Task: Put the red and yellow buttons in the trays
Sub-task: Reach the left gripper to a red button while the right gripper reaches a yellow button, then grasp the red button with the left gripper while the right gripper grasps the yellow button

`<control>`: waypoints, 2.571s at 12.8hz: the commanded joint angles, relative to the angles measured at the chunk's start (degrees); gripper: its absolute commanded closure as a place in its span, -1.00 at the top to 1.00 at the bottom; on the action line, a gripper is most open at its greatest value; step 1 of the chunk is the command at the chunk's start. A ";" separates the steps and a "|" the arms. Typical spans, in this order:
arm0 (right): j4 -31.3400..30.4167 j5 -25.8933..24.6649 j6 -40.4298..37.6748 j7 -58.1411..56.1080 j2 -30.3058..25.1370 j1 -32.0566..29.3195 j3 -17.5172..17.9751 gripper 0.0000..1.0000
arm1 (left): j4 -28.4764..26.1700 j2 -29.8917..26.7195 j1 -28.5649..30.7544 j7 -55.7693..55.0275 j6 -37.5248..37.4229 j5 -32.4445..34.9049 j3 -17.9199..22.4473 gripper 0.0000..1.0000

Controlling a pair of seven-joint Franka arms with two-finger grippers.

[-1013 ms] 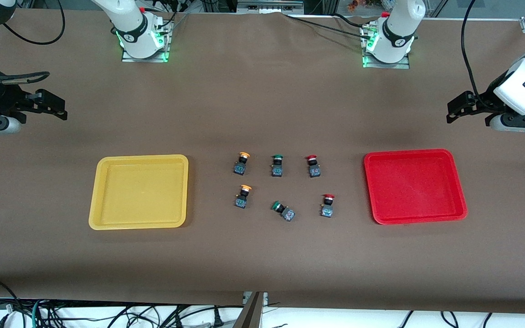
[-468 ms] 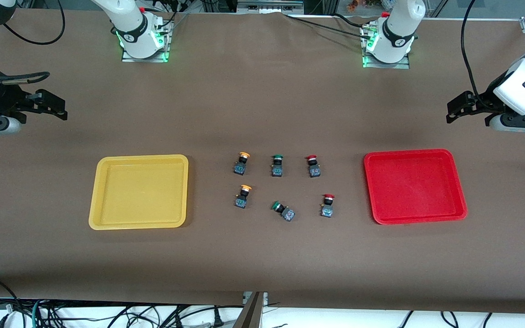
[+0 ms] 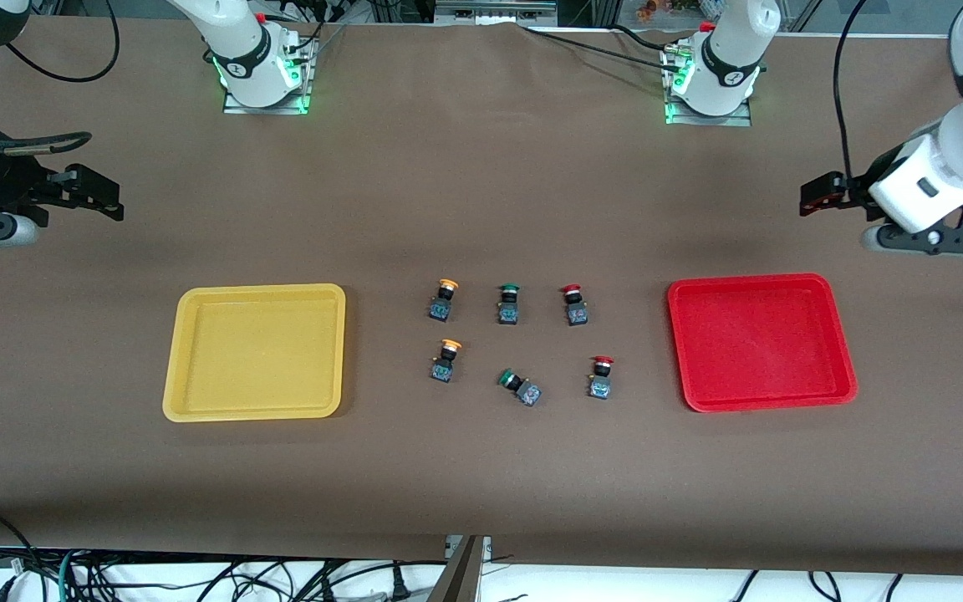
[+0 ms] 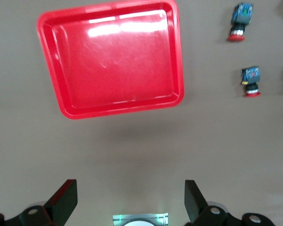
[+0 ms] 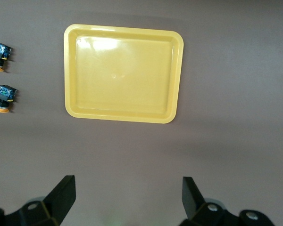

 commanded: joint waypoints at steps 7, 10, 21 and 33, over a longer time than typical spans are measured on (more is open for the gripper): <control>0.22 -3.28 2.62 -0.63 6.37 -0.13 -0.03 1.00 | 19.49 30.50 -8.16 -0.85 18.17 0.23 -2.45 1.00; 0.13 -3.03 8.23 3.82 11.89 3.63 0.15 1.00 | 18.79 36.39 -10.19 -0.14 34.19 0.32 -3.16 1.00; 0.13 -2.33 31.61 49.70 30.53 27.02 0.24 1.00 | 10.79 45.29 -11.86 -0.85 59.10 -0.47 -6.41 0.43; -0.22 1.98 49.48 57.82 41.09 34.15 0.15 0.68 | 11.84 34.76 -10.10 -0.58 35.32 0.41 -3.79 -0.81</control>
